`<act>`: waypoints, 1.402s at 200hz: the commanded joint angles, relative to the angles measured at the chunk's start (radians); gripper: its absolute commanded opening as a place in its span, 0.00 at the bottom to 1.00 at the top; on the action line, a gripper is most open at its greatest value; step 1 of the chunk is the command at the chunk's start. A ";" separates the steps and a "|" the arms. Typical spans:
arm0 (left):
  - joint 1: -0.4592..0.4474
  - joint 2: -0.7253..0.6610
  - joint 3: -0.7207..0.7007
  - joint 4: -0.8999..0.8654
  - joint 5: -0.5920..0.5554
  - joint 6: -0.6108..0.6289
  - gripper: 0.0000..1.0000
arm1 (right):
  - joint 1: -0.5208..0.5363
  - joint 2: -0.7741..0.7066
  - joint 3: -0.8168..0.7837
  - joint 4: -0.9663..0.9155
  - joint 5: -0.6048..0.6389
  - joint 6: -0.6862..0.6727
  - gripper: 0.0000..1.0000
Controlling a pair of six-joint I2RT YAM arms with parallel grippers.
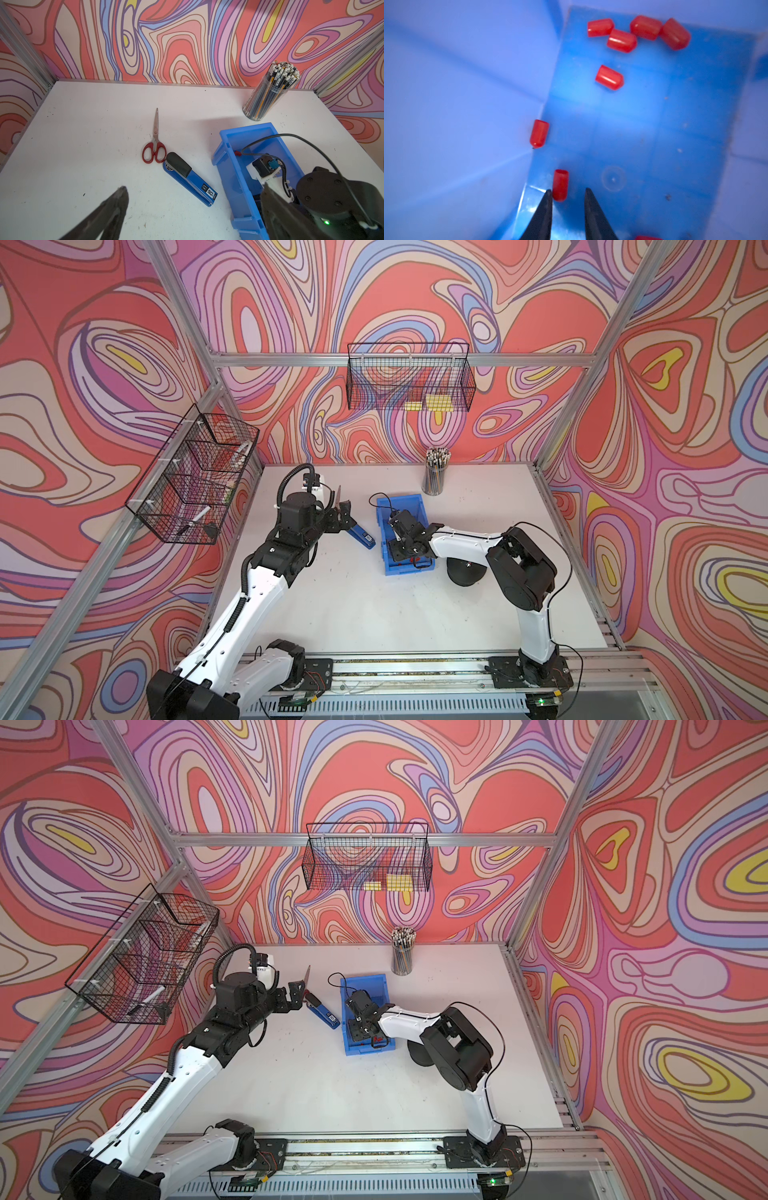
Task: Cover the protruding screws with screw protection sleeves
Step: Pick up the screw protection sleeve from the storage box.
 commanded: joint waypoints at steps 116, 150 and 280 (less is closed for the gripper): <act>0.014 0.005 0.016 0.021 0.022 -0.018 0.99 | 0.002 0.014 0.016 -0.011 -0.032 -0.089 0.19; 0.014 0.003 0.016 0.021 0.022 -0.018 0.99 | 0.002 0.017 0.012 -0.002 -0.039 -0.094 0.20; 0.015 0.016 0.021 0.021 0.017 -0.014 0.99 | 0.001 0.009 0.015 -0.024 -0.021 -0.134 0.14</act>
